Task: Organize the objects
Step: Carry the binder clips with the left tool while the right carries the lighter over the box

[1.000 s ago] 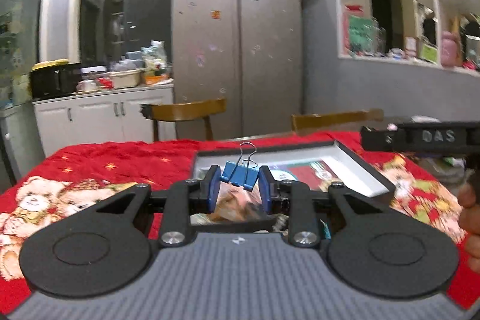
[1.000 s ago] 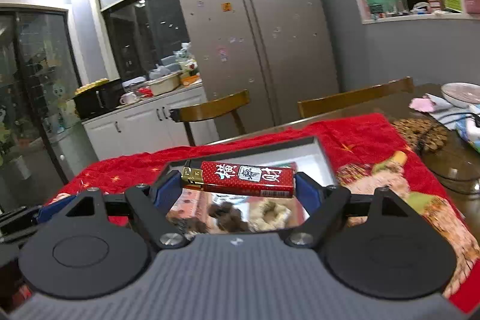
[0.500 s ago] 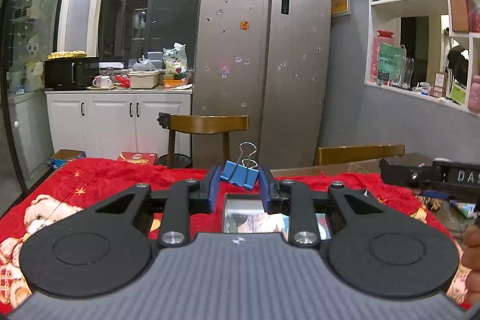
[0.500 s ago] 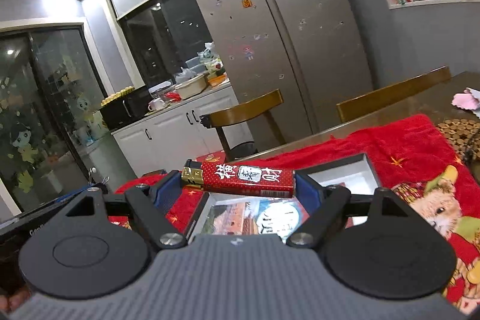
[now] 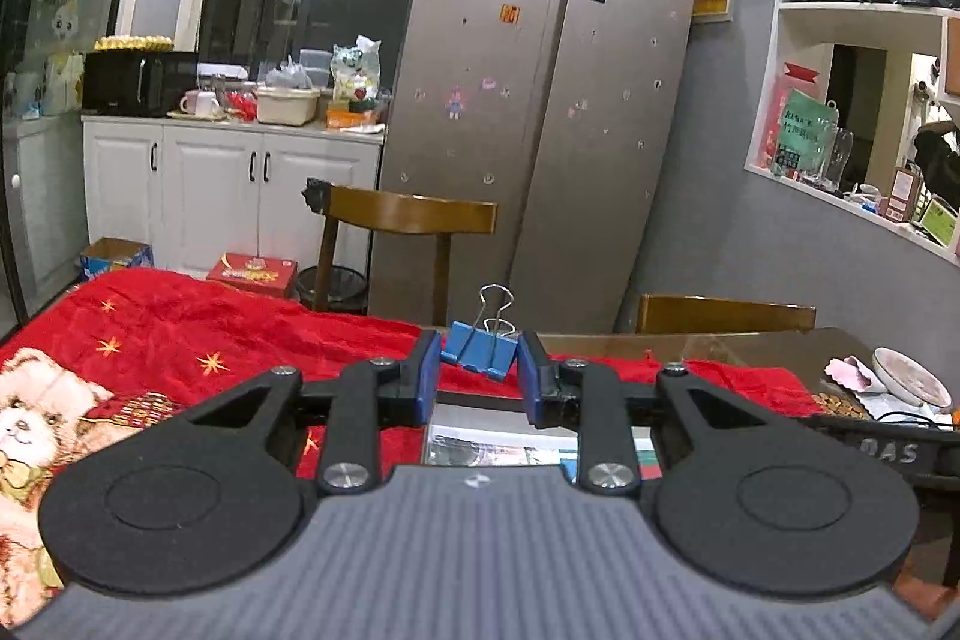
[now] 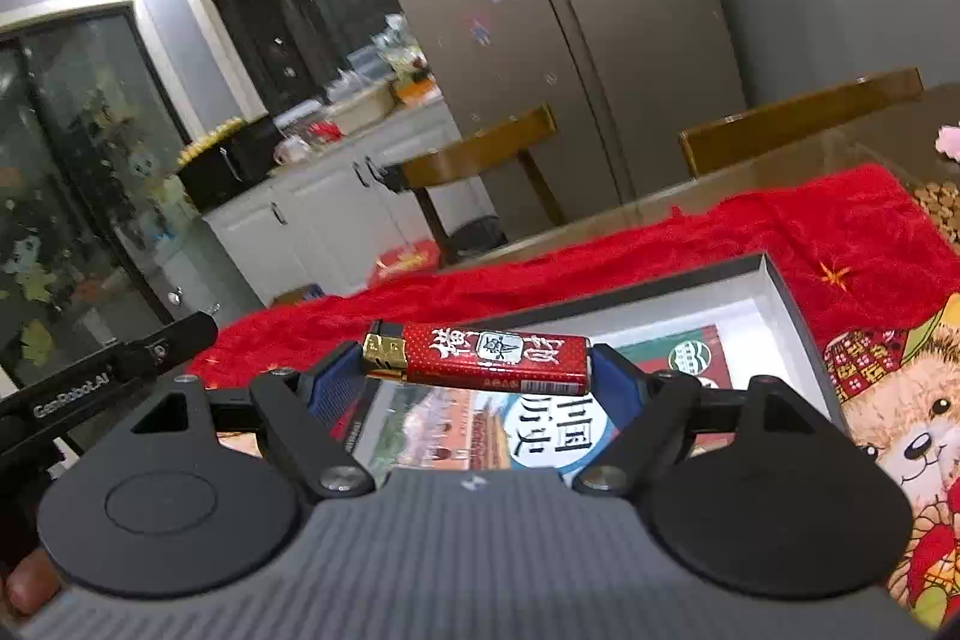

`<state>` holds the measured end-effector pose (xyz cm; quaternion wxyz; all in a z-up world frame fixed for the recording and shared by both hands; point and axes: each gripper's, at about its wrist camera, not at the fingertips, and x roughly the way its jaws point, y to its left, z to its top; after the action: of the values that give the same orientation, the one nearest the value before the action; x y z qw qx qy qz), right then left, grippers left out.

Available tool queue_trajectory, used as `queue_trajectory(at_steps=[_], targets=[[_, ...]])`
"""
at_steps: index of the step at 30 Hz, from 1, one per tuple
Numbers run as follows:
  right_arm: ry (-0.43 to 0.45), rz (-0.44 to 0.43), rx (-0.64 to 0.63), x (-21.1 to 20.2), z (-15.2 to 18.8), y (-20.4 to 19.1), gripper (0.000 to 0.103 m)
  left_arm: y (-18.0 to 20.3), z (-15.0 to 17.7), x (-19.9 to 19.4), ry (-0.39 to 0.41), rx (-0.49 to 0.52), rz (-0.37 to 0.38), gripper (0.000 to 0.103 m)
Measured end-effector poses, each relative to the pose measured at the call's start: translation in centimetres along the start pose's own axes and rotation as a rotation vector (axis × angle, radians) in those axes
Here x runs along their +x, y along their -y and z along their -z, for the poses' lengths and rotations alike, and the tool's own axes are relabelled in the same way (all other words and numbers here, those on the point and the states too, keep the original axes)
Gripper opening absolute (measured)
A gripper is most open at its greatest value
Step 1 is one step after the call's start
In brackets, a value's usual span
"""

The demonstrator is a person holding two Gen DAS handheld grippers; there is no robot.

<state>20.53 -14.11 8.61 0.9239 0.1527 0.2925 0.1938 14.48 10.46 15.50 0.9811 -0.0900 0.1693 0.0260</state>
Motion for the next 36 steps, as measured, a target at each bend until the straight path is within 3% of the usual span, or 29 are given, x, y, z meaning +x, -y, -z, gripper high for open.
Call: queue_trajectory(at_steps=[9,15,20,26,36], targets=[[-0.068,0.036,-0.014,4.2,1.1,-0.7,0.081,0.3,2.1,4.6,-0.094,0.037,0.036,0.032],[-0.107,0.054,-0.035,6.5,2.2,-0.5,0.081,-0.3,3.5,6.3,-0.113,0.075,0.017,0.032],[-0.125,0.061,-0.062,7.0,2.7,-0.4,0.081,-1.3,4.7,7.9,-0.157,0.047,0.087,0.032],[-0.144,0.087,-0.08,7.7,3.0,0.0,0.081,-1.3,6.2,9.5,-0.224,0.045,0.089,0.032],[-0.186,0.106,-0.11,9.0,3.5,0.6,0.081,-0.6,7.2,10.3,-0.262,0.088,0.057,0.032]])
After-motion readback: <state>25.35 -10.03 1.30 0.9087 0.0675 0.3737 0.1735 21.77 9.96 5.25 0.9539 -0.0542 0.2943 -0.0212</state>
